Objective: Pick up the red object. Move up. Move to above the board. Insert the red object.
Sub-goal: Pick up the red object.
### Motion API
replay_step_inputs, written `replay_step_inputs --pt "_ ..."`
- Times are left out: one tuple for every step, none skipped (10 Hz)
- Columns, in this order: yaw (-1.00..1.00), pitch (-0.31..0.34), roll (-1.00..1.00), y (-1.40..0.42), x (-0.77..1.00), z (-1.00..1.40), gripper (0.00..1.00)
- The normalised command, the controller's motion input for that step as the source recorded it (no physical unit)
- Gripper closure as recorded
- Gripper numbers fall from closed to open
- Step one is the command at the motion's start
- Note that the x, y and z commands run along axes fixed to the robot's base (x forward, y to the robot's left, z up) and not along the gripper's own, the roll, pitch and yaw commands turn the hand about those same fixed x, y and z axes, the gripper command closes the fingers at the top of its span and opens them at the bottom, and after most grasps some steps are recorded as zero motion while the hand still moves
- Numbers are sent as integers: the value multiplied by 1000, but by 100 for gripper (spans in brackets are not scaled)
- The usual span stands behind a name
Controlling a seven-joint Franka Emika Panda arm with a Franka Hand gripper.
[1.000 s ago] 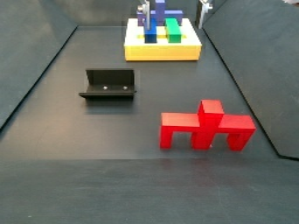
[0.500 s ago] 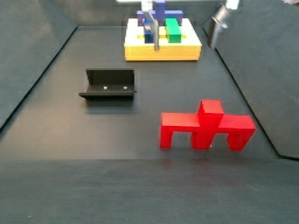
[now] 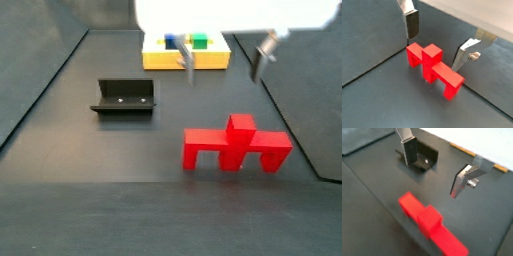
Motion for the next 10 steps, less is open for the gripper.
replay_step_inputs --pt "-269 -87 0 549 -651 -346 0" --pt "-326 -41 0 563 -434 -303 0" --pt "-269 0 23 469 -51 -366 0" --pt "-66 0 47 283 143 -440 0" --pt "0 66 10 -11 343 -223 0" --pt "0 36 0 -51 154 -146 0" --pt "14 0 0 0 0 -157 0" --pt "66 0 0 -54 0 -91 0" --pt "109 0 -14 -83 -23 -146 0" --pt "117 -27 -71 0 -63 -220 0"
